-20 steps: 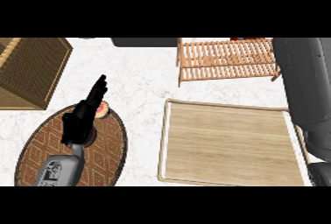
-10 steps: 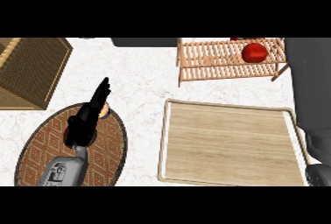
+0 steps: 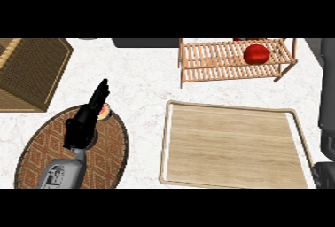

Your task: Pick the tomato from the tray and place it in the tiered shelf

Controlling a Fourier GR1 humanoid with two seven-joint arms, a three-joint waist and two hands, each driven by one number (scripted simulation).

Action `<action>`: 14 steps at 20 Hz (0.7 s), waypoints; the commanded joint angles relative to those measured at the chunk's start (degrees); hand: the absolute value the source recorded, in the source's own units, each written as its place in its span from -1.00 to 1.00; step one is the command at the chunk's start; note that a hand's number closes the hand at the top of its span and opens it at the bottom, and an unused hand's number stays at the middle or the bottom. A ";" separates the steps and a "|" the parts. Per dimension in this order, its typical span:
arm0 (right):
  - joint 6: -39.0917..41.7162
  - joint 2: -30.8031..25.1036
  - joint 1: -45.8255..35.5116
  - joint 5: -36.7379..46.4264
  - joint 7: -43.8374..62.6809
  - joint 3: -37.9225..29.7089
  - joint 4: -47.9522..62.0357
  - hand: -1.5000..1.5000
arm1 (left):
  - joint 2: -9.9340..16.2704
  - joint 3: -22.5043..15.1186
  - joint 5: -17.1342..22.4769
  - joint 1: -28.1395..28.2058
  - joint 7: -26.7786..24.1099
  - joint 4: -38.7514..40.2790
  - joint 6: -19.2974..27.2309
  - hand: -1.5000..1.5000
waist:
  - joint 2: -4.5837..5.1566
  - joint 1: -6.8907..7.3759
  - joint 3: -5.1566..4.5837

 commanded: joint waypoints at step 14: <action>26.54 -17.22 14.39 -14.88 23.07 -17.91 -28.01 -1.00 | 0.63 2.08 0.25 0.30 0.80 1.44 0.80 0.00 | -0.73 -3.19 0.05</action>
